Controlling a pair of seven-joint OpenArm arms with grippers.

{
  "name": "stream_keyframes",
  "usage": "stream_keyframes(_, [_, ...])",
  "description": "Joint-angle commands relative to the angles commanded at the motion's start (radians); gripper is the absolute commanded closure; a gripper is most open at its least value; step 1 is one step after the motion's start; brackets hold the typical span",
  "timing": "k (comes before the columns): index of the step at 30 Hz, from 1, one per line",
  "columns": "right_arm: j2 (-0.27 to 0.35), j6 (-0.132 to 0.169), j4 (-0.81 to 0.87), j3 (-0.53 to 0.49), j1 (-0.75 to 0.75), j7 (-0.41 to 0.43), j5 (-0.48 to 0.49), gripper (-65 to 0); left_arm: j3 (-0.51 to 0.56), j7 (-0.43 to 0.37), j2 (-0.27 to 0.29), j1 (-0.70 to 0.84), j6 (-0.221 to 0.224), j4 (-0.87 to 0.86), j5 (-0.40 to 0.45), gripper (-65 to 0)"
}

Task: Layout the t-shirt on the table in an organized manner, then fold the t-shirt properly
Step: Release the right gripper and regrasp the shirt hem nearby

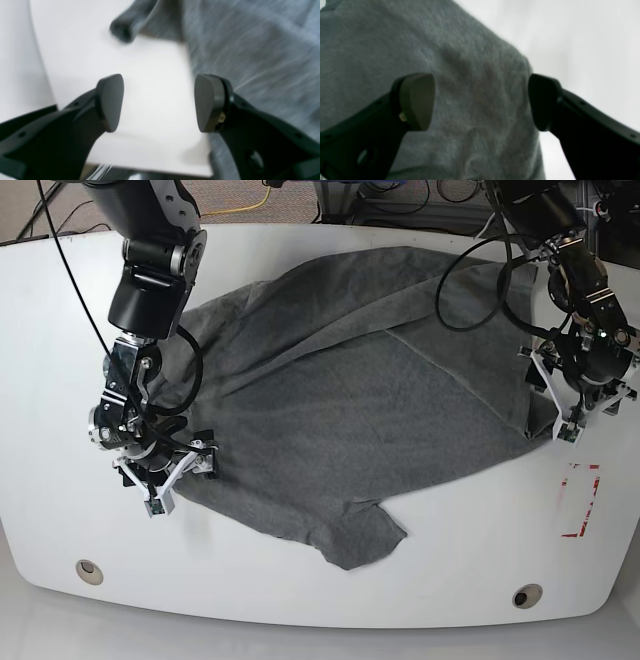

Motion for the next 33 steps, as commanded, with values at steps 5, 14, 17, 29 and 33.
stream_keyframes(5, [-0.048, 0.0, -0.002, -0.032, -0.021, 0.0, 0.0, -55.6, 0.0, 0.0, 0.018, 0.028, 0.0, -0.04, -0.002, -41.3])
stream_keyframes(14, [-0.094, 0.0, 0.141, -0.13, -0.118, -0.002, -0.002, -55.6, 0.0, 0.0, 0.031, 0.203, 0.0, -0.035, -0.009, -41.1])
stream_keyframes(17, [-0.095, 0.0, 0.155, -0.149, -0.137, -0.002, -0.002, -55.6, 0.0, 0.0, 0.031, 0.255, 0.0, -0.031, -0.009, -41.3])
stream_keyframes(29, [-0.097, 0.0, 0.16, -0.153, -0.153, -0.002, -0.002, -55.6, 0.003, -0.002, 0.044, 0.304, 0.0, -0.064, -0.009, -41.5])
stream_keyframes(33, [-0.095, 0.0, 0.16, -0.15, -0.155, -0.002, -0.002, -55.6, 0.037, -0.005, 0.055, 0.285, 0.0, -0.13, -0.009, -41.4])
